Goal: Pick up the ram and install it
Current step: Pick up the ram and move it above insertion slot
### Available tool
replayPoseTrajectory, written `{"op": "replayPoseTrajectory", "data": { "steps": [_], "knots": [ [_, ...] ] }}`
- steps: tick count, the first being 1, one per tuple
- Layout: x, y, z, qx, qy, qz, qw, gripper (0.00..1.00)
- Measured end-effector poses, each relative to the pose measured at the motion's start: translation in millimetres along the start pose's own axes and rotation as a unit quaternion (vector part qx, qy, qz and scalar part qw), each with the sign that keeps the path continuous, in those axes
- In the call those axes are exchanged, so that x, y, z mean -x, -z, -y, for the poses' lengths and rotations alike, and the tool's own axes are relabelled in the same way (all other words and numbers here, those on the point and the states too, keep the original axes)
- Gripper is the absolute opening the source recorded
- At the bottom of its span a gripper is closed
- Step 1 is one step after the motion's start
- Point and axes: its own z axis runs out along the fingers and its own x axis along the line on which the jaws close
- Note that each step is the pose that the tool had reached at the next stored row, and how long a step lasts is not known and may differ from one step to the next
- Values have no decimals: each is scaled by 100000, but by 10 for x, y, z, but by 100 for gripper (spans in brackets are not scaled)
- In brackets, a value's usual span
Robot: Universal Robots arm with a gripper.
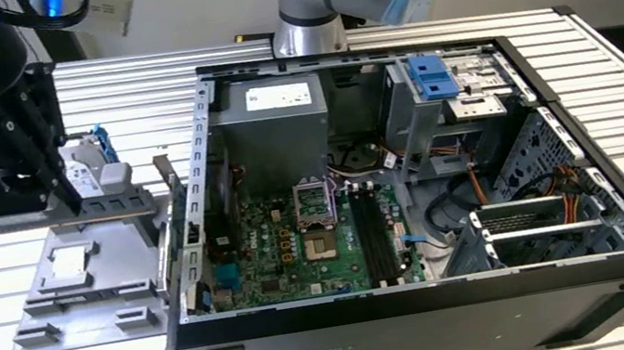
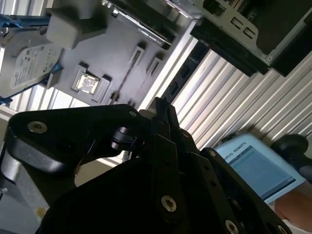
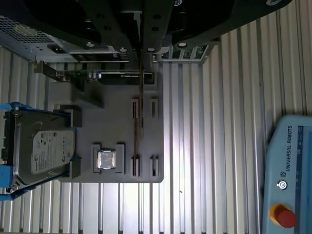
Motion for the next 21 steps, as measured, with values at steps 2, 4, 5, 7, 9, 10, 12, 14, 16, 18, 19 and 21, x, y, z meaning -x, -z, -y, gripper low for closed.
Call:
{"op": "replayPoseTrajectory", "data": {
  "steps": [2, 4, 5, 7, 9, 10, 12, 14, 16, 18, 19, 21],
  "knots": [
    [1, 1, 73, -2, 2, 1, 100000, 0],
    [3, 3, 145, 3, -4, -2, 100000, 0],
    [3, 4, 181, 1, -3, -1, 100000, 0],
    [4, 5, 253, 2, 1, -4, 100000, 0],
    [5, 6, 327, -2, 1, 4, 100000, 0],
    [6, 7, 362, -1, -4, 1, 100000, 0],
    [7, 9, 436, 2, -3, -4, 100000, 0],
    [8, 9, 510, -1, -1, -1, 100000, 0],
    [10, 11, 582, 1, -5, 0, 100000, 0],
    [11, 12, 655, 2, -2, -1, 100000, 0],
    [11, 13, 693, 1, 2, -1, 100000, 0],
    [13, 14, 765, 1, -1, 0, 100000, 0]
  ]
}}
